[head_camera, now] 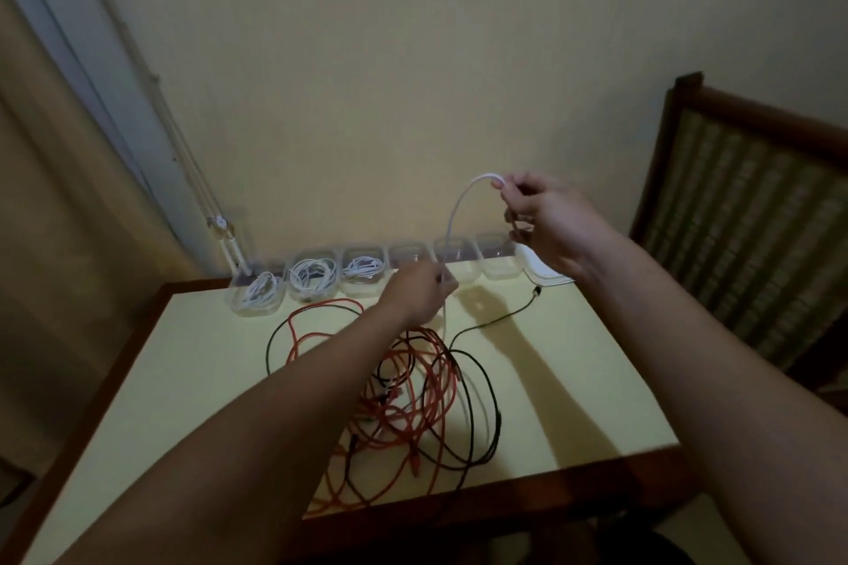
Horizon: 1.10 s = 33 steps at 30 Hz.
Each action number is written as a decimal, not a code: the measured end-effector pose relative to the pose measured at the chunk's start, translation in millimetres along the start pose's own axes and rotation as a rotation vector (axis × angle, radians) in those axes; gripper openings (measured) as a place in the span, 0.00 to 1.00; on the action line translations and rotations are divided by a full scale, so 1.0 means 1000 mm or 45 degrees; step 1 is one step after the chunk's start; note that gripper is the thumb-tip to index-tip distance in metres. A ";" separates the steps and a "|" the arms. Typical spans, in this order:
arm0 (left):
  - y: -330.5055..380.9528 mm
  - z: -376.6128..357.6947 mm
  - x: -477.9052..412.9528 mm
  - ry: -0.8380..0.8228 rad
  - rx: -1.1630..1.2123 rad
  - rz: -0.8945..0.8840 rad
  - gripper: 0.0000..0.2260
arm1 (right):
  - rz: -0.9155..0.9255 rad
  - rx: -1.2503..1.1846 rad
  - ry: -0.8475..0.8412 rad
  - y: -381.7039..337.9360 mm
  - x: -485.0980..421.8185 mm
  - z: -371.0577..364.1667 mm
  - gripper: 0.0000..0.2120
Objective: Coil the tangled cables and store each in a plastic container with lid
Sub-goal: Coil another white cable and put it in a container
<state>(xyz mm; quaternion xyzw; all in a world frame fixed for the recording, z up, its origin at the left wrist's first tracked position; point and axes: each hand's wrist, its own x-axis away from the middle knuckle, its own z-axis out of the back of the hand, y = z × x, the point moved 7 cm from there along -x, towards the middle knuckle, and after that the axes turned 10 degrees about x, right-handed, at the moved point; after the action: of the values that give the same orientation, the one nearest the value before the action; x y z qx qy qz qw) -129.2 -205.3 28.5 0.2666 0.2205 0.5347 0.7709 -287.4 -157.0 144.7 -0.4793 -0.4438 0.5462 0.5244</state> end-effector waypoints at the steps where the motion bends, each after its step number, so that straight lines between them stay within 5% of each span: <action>1: -0.003 -0.001 -0.002 -0.016 0.007 0.047 0.13 | 0.004 0.018 0.016 0.005 0.002 0.004 0.10; 6: 0.006 0.049 -0.011 0.362 0.129 0.130 0.13 | 0.062 0.425 0.197 0.038 0.011 0.028 0.10; 13: 0.106 0.183 -0.012 0.818 0.269 -0.359 0.14 | -0.008 0.850 0.316 0.071 0.008 0.035 0.10; 16: 0.154 0.200 -0.005 0.777 0.183 -0.618 0.14 | 0.070 0.733 0.323 0.046 0.005 0.019 0.02; 22: 0.156 0.161 0.012 0.586 0.000 -0.744 0.16 | 0.125 0.301 0.499 0.007 0.010 0.004 0.35; 25: 0.142 0.149 0.018 0.595 -0.015 -0.755 0.14 | 0.061 0.215 0.516 0.005 0.015 0.010 0.23; 28: 0.127 0.134 0.016 0.478 -0.099 -0.709 0.12 | -0.063 0.418 0.554 0.018 0.017 0.022 0.24; 31: 0.116 0.125 0.019 0.463 -0.150 -0.684 0.11 | -0.194 0.574 0.687 0.027 0.022 0.037 0.51; 33: 0.115 0.117 0.021 0.438 -0.175 -0.684 0.11 | -0.035 0.830 0.773 0.014 0.029 0.036 0.50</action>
<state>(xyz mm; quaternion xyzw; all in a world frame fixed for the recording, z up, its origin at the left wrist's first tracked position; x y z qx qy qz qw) -130.4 -173.6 190.4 0.0519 0.3734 0.3632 0.8520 -325.2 -128.2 134.5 -0.4218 -0.0808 0.4852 0.7617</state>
